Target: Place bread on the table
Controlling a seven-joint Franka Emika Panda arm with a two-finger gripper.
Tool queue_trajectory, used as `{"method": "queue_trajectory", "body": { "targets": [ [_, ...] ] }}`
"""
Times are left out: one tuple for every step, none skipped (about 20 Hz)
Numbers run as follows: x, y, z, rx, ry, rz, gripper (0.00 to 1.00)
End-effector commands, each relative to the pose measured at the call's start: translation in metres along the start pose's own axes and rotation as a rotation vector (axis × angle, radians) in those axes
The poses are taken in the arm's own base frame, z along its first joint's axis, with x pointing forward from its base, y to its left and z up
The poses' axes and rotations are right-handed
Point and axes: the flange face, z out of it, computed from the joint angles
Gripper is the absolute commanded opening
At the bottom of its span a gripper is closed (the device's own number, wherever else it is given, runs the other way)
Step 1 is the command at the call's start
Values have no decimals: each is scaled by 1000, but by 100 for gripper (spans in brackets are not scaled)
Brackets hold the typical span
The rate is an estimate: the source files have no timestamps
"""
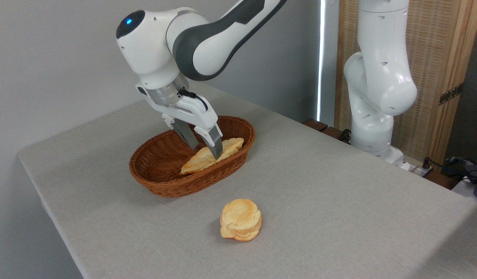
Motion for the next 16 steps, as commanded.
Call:
{"method": "queue_trajectory", "body": {
  "targets": [
    [5, -7, 8, -6, 4, -23, 100],
    [5, -8, 8, -5, 2, -25, 100],
    [4, -10, 9, -5, 0, -26, 100],
    [4, -9, 10, 0, -9, -22, 100],
    [3, -11, 10, 20, -19, -18, 100],
    [2, -12, 11, 36, -27, -14, 100],
    [1, -14, 11, 54, -35, -5, 99],
    [0, -16, 11, 81, -49, 4, 98],
    [-1, -18, 11, 104, -60, 12, 97],
    [-2, -19, 11, 109, -68, 14, 94],
    [-2, -19, 10, 108, -69, 15, 91],
    [-2, -19, 10, 108, -69, 15, 86],
    [-2, -19, 10, 108, -69, 16, 79],
    [-2, -19, 10, 108, -69, 16, 67],
    [-2, -19, 10, 108, -69, 16, 50],
    [-2, -19, 10, 108, -69, 16, 34]
  ]
}}
